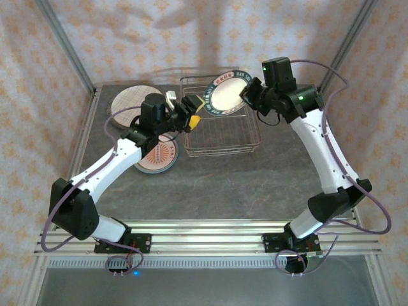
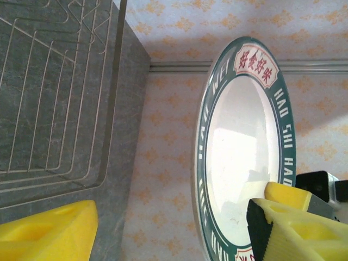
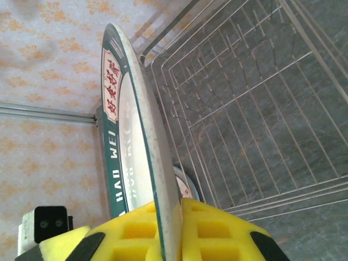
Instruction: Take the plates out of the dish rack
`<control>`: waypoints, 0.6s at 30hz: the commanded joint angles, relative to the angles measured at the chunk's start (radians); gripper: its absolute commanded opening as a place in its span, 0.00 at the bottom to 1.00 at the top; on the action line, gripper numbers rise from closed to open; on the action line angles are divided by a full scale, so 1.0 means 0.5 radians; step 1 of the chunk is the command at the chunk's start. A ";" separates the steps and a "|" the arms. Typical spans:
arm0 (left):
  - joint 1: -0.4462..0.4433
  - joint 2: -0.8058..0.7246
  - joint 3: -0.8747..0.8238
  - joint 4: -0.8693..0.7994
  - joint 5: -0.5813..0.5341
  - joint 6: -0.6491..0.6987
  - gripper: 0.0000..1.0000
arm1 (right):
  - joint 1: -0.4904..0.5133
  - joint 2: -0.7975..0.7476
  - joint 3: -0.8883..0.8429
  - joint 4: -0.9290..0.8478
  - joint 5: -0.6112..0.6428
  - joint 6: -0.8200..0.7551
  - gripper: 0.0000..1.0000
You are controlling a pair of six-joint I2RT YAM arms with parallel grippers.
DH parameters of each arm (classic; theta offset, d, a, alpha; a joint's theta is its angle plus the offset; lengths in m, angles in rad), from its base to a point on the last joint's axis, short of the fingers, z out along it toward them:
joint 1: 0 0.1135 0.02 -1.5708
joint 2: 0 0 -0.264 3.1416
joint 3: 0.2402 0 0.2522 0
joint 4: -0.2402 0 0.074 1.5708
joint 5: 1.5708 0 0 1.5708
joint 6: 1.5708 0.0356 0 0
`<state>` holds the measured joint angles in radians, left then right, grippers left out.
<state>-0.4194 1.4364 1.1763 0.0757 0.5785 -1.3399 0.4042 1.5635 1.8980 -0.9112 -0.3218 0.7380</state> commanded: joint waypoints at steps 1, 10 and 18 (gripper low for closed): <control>-0.013 0.048 0.057 0.162 0.067 -0.081 0.68 | -0.021 -0.066 -0.059 0.258 -0.286 0.126 0.00; -0.017 0.085 0.087 0.171 0.092 -0.097 0.41 | -0.036 -0.074 -0.207 0.403 -0.429 0.201 0.00; -0.017 0.072 0.067 0.158 0.097 -0.100 0.20 | -0.044 -0.074 -0.288 0.461 -0.474 0.205 0.00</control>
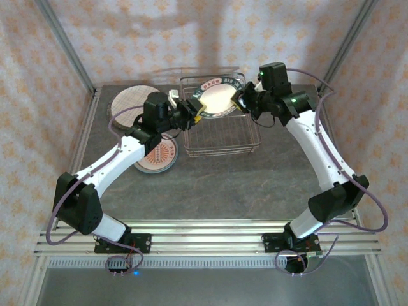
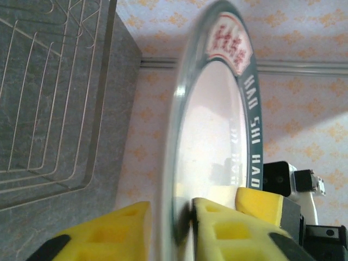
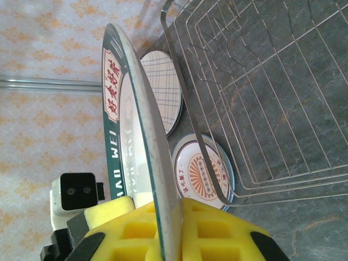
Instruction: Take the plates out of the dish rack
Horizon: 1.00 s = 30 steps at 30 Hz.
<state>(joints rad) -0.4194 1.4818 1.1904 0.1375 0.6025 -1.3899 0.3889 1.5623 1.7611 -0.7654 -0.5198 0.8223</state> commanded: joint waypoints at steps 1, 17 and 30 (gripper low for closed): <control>-0.016 -0.018 0.039 0.032 0.053 0.000 0.17 | -0.014 -0.071 -0.027 0.182 -0.089 0.040 0.00; -0.017 -0.078 -0.020 0.130 0.041 -0.092 0.00 | -0.038 -0.044 -0.047 0.130 -0.194 -0.069 0.27; 0.005 -0.241 -0.169 0.168 -0.075 -0.115 0.00 | -0.038 -0.098 -0.024 -0.077 -0.082 -0.288 0.72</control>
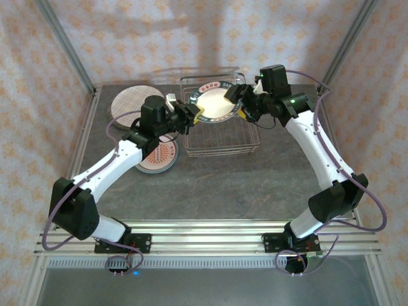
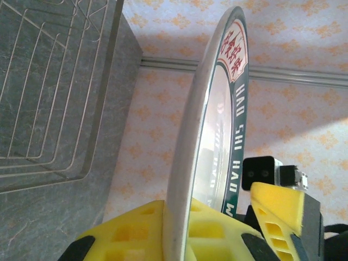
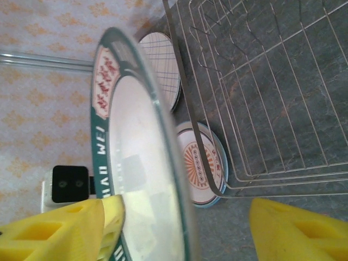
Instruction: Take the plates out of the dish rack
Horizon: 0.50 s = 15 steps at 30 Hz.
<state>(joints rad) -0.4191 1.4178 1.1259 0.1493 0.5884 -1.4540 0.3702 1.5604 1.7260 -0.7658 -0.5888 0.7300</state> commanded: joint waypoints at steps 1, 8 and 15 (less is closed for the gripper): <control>0.015 -0.133 -0.058 0.151 -0.055 0.009 0.00 | -0.001 -0.110 0.033 -0.075 0.062 -0.130 0.73; 0.121 -0.330 -0.178 0.008 -0.125 0.075 0.00 | 0.003 -0.349 -0.194 0.224 0.070 -0.406 0.75; 0.258 -0.602 -0.337 -0.199 -0.241 0.155 0.00 | 0.059 -0.634 -0.560 0.626 0.138 -0.871 0.75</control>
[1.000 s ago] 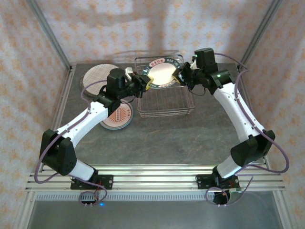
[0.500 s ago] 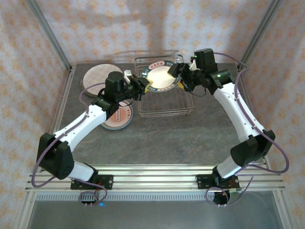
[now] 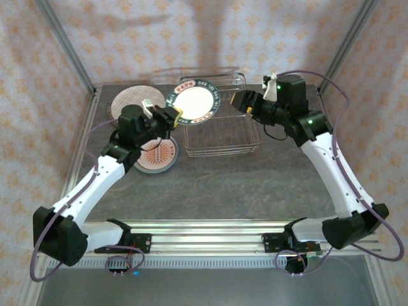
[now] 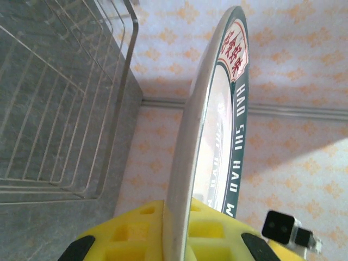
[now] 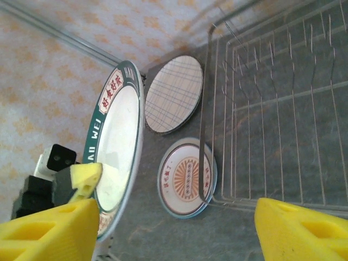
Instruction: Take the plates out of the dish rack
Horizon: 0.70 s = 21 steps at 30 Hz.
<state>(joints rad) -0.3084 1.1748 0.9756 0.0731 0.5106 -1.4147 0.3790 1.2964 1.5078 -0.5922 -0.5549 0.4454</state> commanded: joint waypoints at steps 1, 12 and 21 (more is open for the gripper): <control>0.056 -0.159 -0.061 -0.080 -0.110 0.088 0.00 | 0.083 -0.167 -0.197 0.368 0.103 -0.416 0.76; 0.180 -0.570 -0.297 -0.548 -0.417 0.217 0.00 | 0.374 -0.449 -0.565 0.635 0.163 -1.102 0.87; 0.183 -0.867 -0.545 -0.819 -0.696 0.256 0.00 | 0.496 -0.527 -0.685 0.643 0.180 -1.303 0.99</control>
<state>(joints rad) -0.2260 0.7773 0.7261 -0.2989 0.2409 -1.3121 0.6140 1.0607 1.1751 -0.3054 -0.4774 -0.1410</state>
